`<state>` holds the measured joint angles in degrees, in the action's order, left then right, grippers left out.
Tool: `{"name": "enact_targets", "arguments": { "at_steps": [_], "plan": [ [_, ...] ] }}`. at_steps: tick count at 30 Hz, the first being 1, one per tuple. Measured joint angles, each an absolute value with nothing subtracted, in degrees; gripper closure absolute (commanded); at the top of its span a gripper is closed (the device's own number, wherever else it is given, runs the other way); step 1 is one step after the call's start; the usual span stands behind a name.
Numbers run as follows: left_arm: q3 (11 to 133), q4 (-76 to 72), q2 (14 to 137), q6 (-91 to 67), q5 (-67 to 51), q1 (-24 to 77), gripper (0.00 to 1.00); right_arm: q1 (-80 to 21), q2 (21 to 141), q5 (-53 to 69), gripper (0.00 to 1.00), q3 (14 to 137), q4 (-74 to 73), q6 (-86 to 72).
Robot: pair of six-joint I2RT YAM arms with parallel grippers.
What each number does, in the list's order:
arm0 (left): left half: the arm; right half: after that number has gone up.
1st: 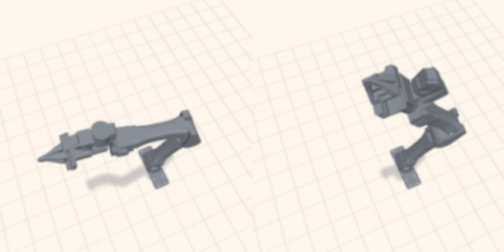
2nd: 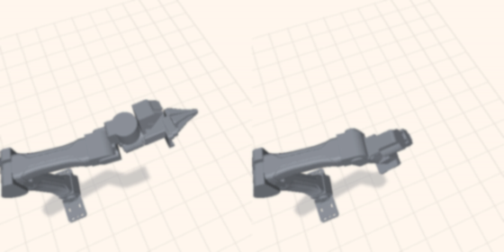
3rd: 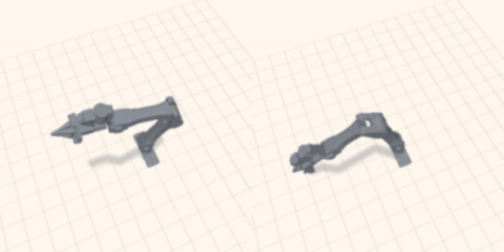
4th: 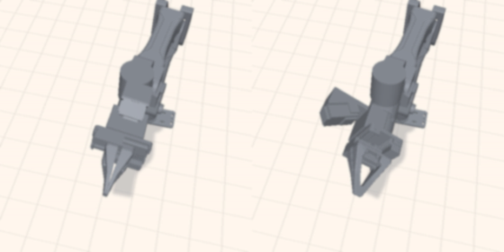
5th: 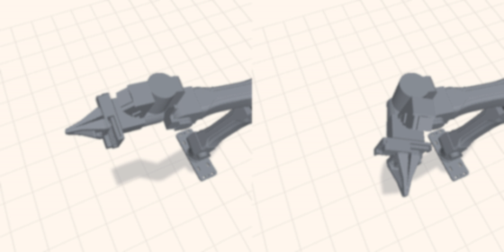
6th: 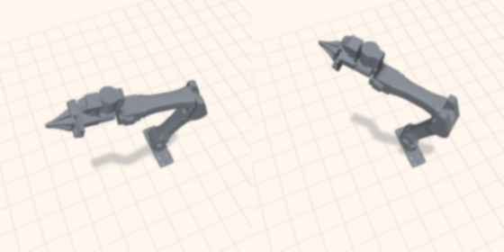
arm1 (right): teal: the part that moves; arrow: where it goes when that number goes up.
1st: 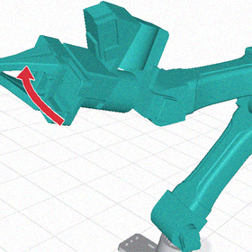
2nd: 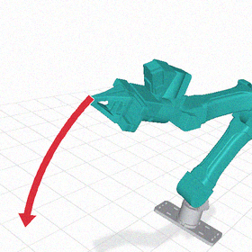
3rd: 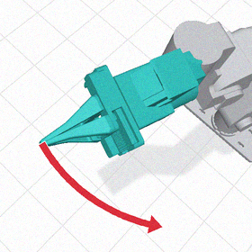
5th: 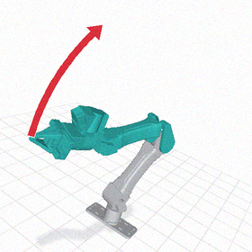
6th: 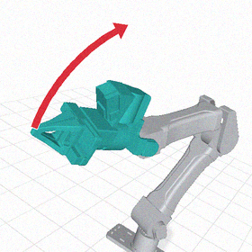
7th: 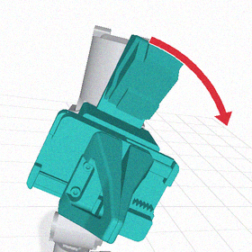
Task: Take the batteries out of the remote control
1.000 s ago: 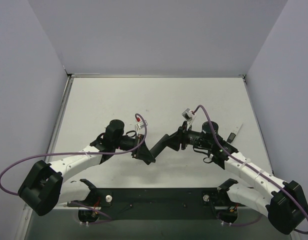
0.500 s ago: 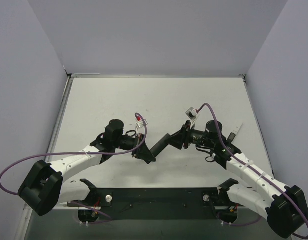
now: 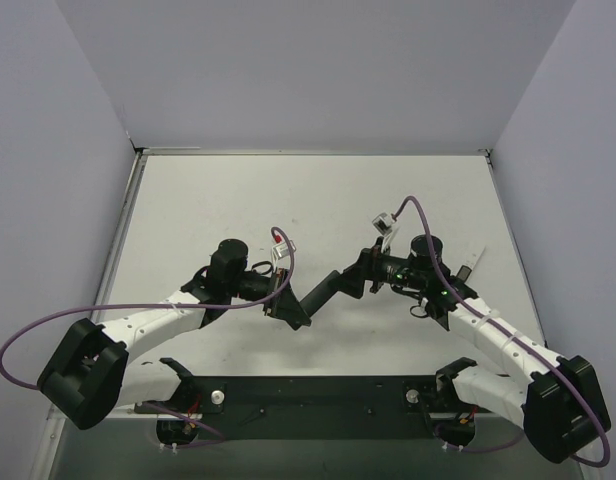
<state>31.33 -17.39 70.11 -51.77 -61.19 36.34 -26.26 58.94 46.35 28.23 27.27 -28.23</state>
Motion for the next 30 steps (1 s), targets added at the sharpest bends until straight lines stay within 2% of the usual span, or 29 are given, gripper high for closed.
{"name": "enact_targets", "arguments": {
  "at_steps": [9, 12, 16, 18, 24, 30],
  "plan": [
    [31.3, -17.8, 70.5, -52.4, -61.8, 36.3, 1.0, -30.6, 61.1, 47.0, 0.23, 29.6, 27.2, -26.4],
    [31.3, -17.9, 70.7, -52.5, -61.8, 36.3, 1.0, -31.7, 61.6, 47.0, 0.29, 29.8, 27.1, -25.6],
    [31.3, -17.8, 71.2, -52.8, -61.7, 36.3, 1.0, -32.0, 61.6, 46.9, 0.55, 29.9, 26.8, -25.0],
    [31.2, -17.8, 71.5, -53.3, -61.2, 36.3, 1.0, -32.1, 61.6, 46.4, 0.63, 30.3, 26.5, -24.7],
    [30.7, -19.2, 71.5, -52.8, -61.1, 36.3, 1.0, -30.7, 60.2, 46.7, 0.73, 30.5, 25.7, -25.6],
    [30.7, -20.0, 71.5, -52.9, -60.6, 36.3, 1.0, -29.6, 60.1, 47.8, 0.73, 30.5, 25.8, -26.0]
  ]
}}
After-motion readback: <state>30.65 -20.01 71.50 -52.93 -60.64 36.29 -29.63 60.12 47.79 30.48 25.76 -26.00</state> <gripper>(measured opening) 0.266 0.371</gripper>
